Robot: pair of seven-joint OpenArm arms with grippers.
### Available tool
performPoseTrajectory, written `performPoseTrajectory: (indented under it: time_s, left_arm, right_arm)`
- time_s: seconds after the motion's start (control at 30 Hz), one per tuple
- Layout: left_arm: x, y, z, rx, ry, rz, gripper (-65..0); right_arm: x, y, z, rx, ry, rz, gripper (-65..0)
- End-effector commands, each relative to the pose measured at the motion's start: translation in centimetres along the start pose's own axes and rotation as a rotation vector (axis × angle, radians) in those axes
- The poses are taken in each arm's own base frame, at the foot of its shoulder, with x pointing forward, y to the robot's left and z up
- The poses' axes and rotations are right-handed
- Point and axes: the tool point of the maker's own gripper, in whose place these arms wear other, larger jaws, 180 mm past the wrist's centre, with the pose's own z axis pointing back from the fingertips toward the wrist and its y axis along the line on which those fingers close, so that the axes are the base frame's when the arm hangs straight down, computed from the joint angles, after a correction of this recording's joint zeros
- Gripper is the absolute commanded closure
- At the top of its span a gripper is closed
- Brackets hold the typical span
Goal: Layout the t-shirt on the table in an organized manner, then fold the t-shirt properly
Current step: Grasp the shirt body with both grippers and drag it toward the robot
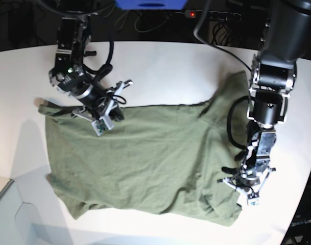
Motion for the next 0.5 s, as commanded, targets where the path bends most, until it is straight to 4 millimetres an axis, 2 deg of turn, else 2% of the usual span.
performPoseTrajectory:
  time_s: [0.0,0.13,0.2,0.33,0.47]
  left_arm:
    - [2.1,0.1,0.1,0.003,-0.050,0.002,-0.2]
    - [-1.5,0.5,-0.3,0.011,0.010,-0.005,-0.2]
    - [-2.3,-0.8,-0.1,-0.009,-0.004,-0.014,-0.2]
    - [-5.0,-1.0,-0.1,-0.012,0.034,-0.020,-0.2]
    - [-8.1,-0.9,0.1,-0.012,0.089,-0.027,-0.2]
  right_arm:
    - [1.0,-0.1,-0.4,0.008,-0.034,-0.012,-0.1]
    - [-0.1,-0.3,-1.9,0.032,0.001,-0.036,-0.1]
    - [-0.2,-0.5,-2.3,0.037,0.011,-0.035,-0.1]
    - [-0.5,-0.5,-3.1,0.051,0.027,-0.045,-0.1]
    - [-0.9,-2.0,-3.5,0.040,0.052,-0.029,-0.1]
